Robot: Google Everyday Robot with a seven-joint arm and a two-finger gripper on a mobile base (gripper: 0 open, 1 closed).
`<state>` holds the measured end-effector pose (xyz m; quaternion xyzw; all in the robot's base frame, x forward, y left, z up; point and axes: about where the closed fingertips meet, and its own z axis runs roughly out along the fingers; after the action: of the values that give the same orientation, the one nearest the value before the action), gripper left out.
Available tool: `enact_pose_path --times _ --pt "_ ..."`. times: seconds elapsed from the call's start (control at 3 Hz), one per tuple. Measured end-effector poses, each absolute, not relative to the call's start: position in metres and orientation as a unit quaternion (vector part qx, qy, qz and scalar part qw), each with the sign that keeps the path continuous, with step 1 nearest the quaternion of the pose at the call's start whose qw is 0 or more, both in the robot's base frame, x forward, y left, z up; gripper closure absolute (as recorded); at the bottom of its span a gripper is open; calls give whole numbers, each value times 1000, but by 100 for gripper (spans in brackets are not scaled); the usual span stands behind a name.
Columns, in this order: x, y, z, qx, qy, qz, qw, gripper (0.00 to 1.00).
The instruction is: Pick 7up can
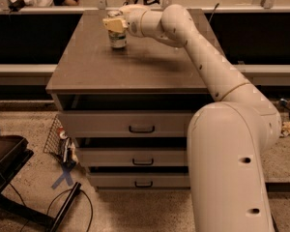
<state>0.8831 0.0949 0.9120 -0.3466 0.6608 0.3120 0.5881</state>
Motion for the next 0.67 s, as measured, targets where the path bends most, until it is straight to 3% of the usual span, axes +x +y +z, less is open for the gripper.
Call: enact_pose_path --times 0.67 --pt "814 54 1015 -402 608 285 623 100"
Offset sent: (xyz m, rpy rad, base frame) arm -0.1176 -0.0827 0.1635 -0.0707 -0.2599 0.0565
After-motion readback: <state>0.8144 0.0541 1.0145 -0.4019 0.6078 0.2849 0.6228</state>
